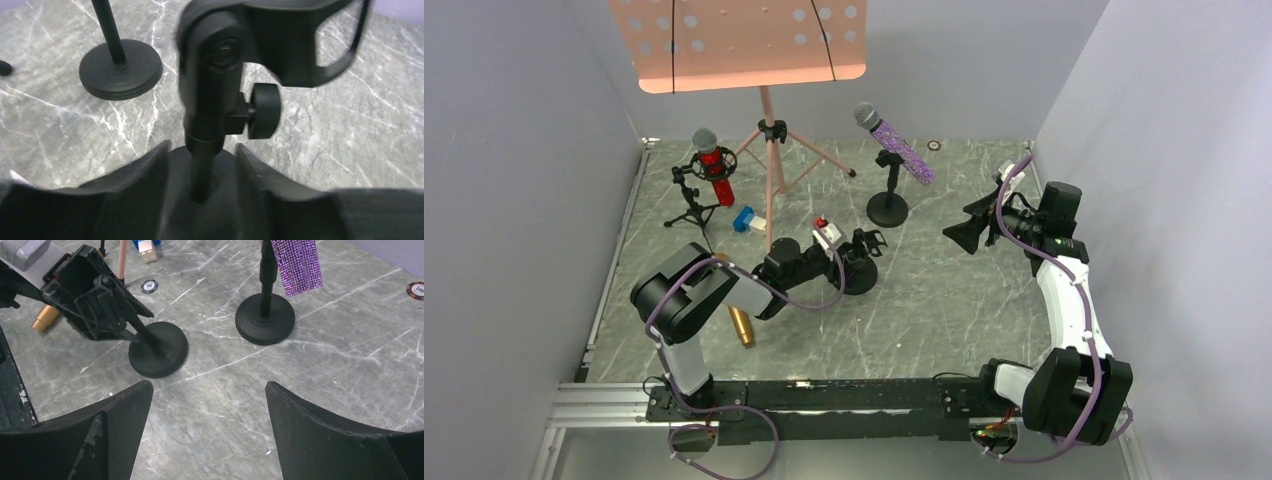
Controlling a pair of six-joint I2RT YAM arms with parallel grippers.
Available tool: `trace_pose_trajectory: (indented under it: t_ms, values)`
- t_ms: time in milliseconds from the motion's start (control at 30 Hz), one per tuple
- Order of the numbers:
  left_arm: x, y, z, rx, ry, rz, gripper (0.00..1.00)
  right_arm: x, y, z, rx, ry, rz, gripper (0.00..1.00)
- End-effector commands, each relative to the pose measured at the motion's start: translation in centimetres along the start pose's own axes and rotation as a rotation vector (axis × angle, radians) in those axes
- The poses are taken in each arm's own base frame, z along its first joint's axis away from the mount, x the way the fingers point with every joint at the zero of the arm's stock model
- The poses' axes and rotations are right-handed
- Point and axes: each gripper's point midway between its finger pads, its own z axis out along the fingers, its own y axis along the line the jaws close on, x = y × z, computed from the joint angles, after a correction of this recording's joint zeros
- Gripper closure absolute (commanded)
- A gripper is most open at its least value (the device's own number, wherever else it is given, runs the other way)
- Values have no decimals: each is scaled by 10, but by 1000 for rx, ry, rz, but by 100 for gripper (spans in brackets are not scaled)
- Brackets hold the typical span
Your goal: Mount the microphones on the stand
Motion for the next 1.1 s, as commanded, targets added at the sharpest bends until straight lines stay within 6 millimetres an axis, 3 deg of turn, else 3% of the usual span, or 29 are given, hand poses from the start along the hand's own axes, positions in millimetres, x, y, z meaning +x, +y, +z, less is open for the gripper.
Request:
trace_pose_trajectory:
  t_ms: [0, 67, 133, 200, 433, 500, 533, 700, 767, 900, 1067]
  values:
    - [-46, -4, -12, -10, -143, -18, 31, -5, -2, -1, 3, -9, -33, 11]
    - [-52, -3, -21, -40, -153, -27, 11, -5, -2, -1, 3, -8, -37, 11]
    - [-57, -1, -31, -71, -143, -40, 1, -5, -2, -2, 5, -8, -41, 11]
    - [-68, -2, -43, -99, -135, -64, 1, -5, -2, -2, 7, -8, -47, 11]
    - [-73, 0, -99, -273, -11, -271, 1, -6, -3, -4, 19, -6, -61, 11]
    - [-75, 10, -122, -395, 24, -351, 1, -6, -3, -4, 18, -7, -61, 11]
    - [-66, 14, -137, -465, 73, -392, 1, -7, -3, -4, 22, -9, -62, 11]
    - [-65, 31, -197, -740, 51, -550, 1, -8, -4, -5, 28, -14, -60, 11]
    - [-59, 36, -217, -835, 51, -592, 1, -7, -5, -5, 33, -14, -58, 11]
    - [-26, 46, -254, -1045, 125, -655, 2, -6, -6, -6, 33, -16, -49, 11]
    - [7, 56, -272, -1172, 193, -714, 5, -5, -7, -5, 30, -13, -37, 11]
